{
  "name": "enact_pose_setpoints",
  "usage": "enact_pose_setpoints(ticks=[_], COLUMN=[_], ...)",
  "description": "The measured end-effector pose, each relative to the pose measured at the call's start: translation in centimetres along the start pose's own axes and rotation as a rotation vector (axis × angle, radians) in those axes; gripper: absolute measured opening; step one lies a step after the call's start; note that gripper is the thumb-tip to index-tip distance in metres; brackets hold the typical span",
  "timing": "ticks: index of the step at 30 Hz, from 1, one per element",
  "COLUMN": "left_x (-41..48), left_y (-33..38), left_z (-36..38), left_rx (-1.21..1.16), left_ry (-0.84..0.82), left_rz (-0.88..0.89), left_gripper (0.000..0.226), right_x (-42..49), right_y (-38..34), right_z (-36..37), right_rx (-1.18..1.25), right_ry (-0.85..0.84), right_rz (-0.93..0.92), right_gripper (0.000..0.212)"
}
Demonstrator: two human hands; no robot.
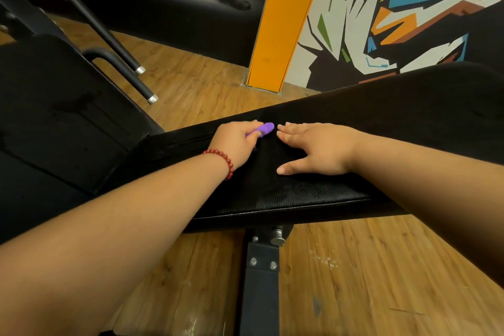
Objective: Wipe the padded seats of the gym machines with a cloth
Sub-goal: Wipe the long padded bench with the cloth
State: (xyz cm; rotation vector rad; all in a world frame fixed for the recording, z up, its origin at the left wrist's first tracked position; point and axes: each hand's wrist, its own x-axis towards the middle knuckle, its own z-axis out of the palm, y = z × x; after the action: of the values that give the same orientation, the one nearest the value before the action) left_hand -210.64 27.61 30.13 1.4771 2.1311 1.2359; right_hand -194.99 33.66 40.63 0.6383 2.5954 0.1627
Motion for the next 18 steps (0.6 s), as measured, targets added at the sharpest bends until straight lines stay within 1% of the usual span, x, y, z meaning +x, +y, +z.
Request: enact_pose_setpoints(ticks=[1, 3, 8, 11, 13, 18], left_x=[0.5, 0.4, -3.0, -3.6, -2.9, -0.2], left_y=[0.2, 0.4, -1.0, -1.6, -1.4, -0.7], left_z=[0.2, 0.3, -0.5, -0.7, -0.6, -0.1], left_rx=[-0.004, -0.012, -0.037, -0.031, -0.006, 0.046], left_ry=[0.017, 0.022, -0.054, -0.068, -0.054, -0.028], left_rz=[-0.033, -0.035, 0.119, 0.156, 0.141, 0.02], left_gripper=[0.035, 0.035, 0.035, 0.036, 0.035, 0.036], right_x=[0.1, 0.1, 0.1, 0.4, 0.5, 1.2], right_y=[0.0, -0.1, 0.2, 0.4, 0.6, 1.2], right_z=[0.0, 0.0, 0.1, 0.1, 0.0, -1.1], right_rx=[-0.003, -0.002, 0.008, 0.048, 0.089, 0.139], right_ry=[0.002, -0.001, 0.014, 0.032, 0.035, 0.052], right_rz=[0.0, 0.002, -0.004, 0.003, 0.005, -0.008], right_gripper=[0.086, 0.086, 0.087, 0.089, 0.089, 0.084])
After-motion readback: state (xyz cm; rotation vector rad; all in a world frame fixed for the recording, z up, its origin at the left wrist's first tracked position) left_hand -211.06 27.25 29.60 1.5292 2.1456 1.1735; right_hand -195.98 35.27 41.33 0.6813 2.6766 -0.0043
